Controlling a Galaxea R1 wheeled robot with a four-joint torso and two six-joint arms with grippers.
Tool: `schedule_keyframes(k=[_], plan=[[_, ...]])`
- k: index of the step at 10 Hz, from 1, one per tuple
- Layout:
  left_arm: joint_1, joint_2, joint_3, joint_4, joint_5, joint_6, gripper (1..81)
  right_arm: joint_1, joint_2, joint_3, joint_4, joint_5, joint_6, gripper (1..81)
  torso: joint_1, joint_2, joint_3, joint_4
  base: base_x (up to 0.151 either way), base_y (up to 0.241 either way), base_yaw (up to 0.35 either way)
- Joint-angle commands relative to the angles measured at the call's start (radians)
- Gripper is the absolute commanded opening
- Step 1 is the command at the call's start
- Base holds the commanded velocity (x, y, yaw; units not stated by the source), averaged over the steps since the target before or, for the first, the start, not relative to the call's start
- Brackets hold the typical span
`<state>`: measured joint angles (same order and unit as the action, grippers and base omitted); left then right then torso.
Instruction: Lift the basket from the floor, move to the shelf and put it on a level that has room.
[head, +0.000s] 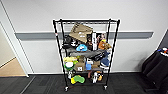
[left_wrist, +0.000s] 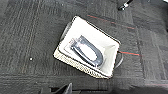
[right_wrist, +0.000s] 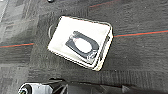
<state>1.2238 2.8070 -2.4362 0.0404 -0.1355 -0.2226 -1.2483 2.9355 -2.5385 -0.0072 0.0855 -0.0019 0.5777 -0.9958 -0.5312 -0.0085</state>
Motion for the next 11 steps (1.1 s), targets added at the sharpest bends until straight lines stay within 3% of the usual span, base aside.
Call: schedule_keyframes(k=[1,5,6,10,11], plan=[[-0.102,-0.032,0.003,-0.011,0.039,-0.012,81.1,0.082,-0.004,0.005,0.006,-0.035,0.002,81.1,0.061,-0.095,-0.089,0.000,0.000,0.000,0.000],[-0.180,-0.067,0.003,-0.014,0.108,-0.015,81.1,0.074,0.000,0.011,0.006,-0.036,0.000,81.1,0.154,-0.239,-0.210,0.000,0.000,0.000,0.000],[-0.209,-0.079,0.005,-0.004,0.149,-0.015,81.1,0.068,0.003,0.011,0.004,-0.036,0.000,81.1,0.176,-0.273,-0.162,0.000,0.000,0.000,0.000],[-0.276,-0.092,0.006,0.024,0.264,-0.009,81.1,0.059,0.009,0.012,0.001,-0.036,0.000,81.1,0.249,-0.386,-0.197,0.000,0.000,0.000,0.000],[-0.286,-0.090,0.003,0.029,0.270,-0.009,81.1,0.055,0.010,0.012,0.001,-0.036,0.000,81.1,0.333,-0.517,-0.197,0.000,0.000,0.000,0.000]])
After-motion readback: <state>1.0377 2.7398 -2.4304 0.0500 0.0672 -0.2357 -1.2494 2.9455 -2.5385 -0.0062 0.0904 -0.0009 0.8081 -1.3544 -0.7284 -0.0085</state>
